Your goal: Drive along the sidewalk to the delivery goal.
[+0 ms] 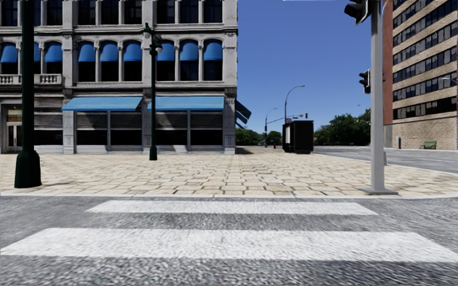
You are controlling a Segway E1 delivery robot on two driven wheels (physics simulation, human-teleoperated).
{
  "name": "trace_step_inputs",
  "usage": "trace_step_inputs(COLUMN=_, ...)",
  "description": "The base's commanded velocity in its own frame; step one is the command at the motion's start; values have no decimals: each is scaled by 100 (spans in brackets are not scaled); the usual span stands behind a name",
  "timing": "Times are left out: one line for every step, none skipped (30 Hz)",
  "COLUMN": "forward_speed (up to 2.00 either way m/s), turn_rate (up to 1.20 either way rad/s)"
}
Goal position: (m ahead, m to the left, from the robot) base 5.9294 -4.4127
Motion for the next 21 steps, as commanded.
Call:
trace_step_inputs(forward_speed=181, turn_rate=-42)
trace_step_inputs(forward_speed=181, turn_rate=-42)
trace_step_inputs(forward_speed=181, turn_rate=-42)
trace_step_inputs(forward_speed=181, turn_rate=-42)
trace_step_inputs(forward_speed=181, turn_rate=-42)
trace_step_inputs(forward_speed=181, turn_rate=-42)
trace_step_inputs(forward_speed=181, turn_rate=-42)
trace_step_inputs(forward_speed=181, turn_rate=-47)
trace_step_inputs(forward_speed=180, turn_rate=-53)
trace_step_inputs(forward_speed=180, turn_rate=-53)
trace_step_inputs(forward_speed=178, turn_rate=-56)
trace_step_inputs(forward_speed=178, turn_rate=-56)
trace_step_inputs(forward_speed=178, turn_rate=-56)
trace_step_inputs(forward_speed=178, turn_rate=-56)
trace_step_inputs(forward_speed=177, turn_rate=-56)
trace_step_inputs(forward_speed=177, turn_rate=-46)
trace_step_inputs(forward_speed=177, turn_rate=-46)
trace_step_inputs(forward_speed=179, turn_rate=-30)
trace_step_inputs(forward_speed=183, turn_rate=-23)
trace_step_inputs(forward_speed=184, turn_rate=-21)
trace_step_inputs(forward_speed=184, turn_rate=-21)
